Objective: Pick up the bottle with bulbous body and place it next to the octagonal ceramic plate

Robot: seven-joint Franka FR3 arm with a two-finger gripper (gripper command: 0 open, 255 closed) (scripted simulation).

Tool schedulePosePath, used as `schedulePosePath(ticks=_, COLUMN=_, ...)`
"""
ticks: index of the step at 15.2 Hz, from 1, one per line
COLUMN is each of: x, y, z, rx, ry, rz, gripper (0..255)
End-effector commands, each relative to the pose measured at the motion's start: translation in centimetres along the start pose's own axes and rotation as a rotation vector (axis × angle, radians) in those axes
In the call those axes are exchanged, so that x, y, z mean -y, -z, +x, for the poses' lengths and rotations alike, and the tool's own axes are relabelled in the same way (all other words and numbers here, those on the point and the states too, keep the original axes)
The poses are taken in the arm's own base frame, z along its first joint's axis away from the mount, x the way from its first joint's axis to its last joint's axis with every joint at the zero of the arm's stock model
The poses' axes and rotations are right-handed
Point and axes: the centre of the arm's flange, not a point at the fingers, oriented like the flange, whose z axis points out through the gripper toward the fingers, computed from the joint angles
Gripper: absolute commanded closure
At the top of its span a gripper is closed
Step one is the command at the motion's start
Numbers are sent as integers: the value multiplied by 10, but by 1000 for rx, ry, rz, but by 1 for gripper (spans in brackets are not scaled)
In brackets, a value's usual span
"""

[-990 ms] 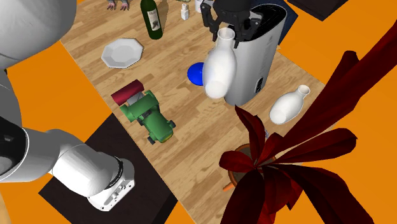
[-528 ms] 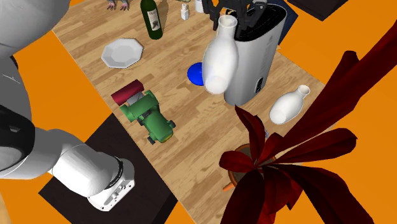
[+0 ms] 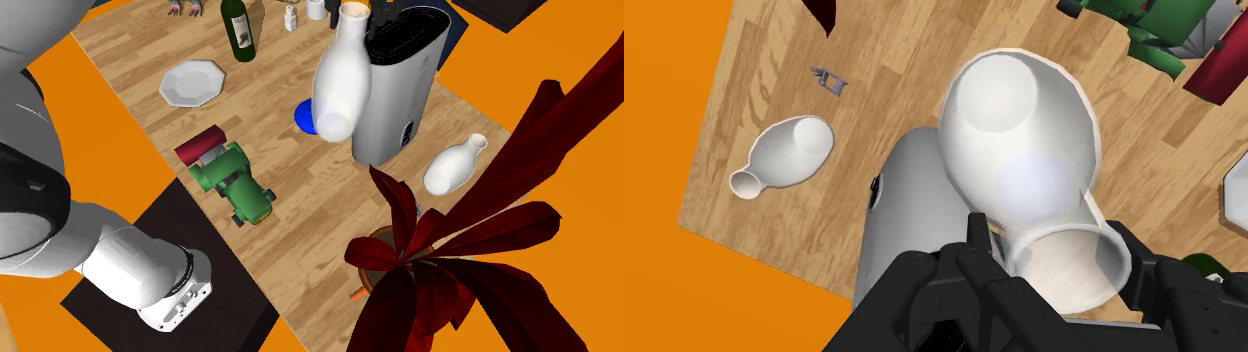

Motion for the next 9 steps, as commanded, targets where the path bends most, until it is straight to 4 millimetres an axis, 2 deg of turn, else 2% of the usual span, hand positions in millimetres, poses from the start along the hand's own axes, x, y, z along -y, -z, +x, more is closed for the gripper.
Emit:
schedulePosePath(ticks=1, x=19, y=-9, z=7, rx=0, ry=-1, rz=-1, gripper=255)
schedulePosePath(ticks=9, x=104, y=-61, z=43, rx=0, ry=-1, rz=-1, gripper=255)
